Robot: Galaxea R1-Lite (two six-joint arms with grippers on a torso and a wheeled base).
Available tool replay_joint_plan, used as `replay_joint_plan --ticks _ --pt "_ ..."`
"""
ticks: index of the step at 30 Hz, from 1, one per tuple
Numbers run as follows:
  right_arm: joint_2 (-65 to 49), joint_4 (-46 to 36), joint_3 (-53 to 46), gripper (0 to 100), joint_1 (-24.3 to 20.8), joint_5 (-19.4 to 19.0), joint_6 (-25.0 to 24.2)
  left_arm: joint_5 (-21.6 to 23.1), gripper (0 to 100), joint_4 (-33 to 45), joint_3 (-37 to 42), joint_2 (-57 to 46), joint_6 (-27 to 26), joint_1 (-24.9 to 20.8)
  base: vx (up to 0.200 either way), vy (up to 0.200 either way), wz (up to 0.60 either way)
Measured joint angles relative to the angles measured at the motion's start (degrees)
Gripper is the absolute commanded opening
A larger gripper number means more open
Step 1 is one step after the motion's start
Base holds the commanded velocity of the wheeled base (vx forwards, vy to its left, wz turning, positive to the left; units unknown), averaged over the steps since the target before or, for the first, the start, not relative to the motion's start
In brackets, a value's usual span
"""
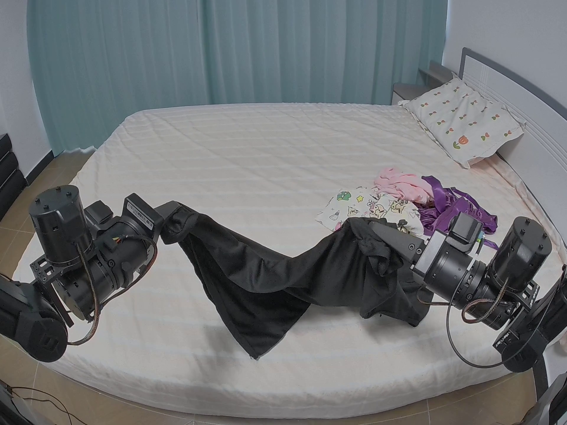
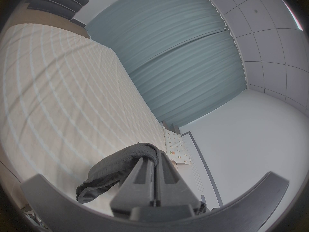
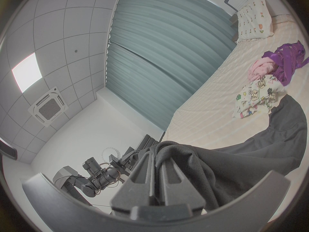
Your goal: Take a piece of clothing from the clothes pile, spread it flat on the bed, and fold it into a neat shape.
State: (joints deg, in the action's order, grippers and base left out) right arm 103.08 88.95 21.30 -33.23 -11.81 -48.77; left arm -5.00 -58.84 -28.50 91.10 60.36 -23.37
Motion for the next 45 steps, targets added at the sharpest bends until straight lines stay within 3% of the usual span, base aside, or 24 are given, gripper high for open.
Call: replay_joint_plan --ticks 13,22,29,33,45 --pt "0.1 0.0 -0.1 0 -0.1 0.0 0.0 0.1 0 0.0 0.2 -0.3 0.0 0.0 0.000 0.200 0.00" --pt "0.1 0.0 -0.3 0 0.4 -0.1 0.6 0.2 0 0.0 0.6 -0.2 0.1 0.0 0.000 0.000 0.00" --pt "0.1 0.0 -0.9 0 0.5 -0.3 0.8 0.3 0 0.0 0.7 -0.2 0.2 -0.4 -0.200 0.000 0.00" --pt "-0.5 0.0 -2.4 0 0.2 -0.9 4.1 0.3 0 0.0 1.0 -0.3 0.2 -0.8 -0.200 0.000 0.00" --pt "-9.5 0.0 -6.1 0 0.7 -7.3 6.1 0.1 0 0.8 1.5 -4.3 -0.1 -3.9 -0.200 0.000 0.00"
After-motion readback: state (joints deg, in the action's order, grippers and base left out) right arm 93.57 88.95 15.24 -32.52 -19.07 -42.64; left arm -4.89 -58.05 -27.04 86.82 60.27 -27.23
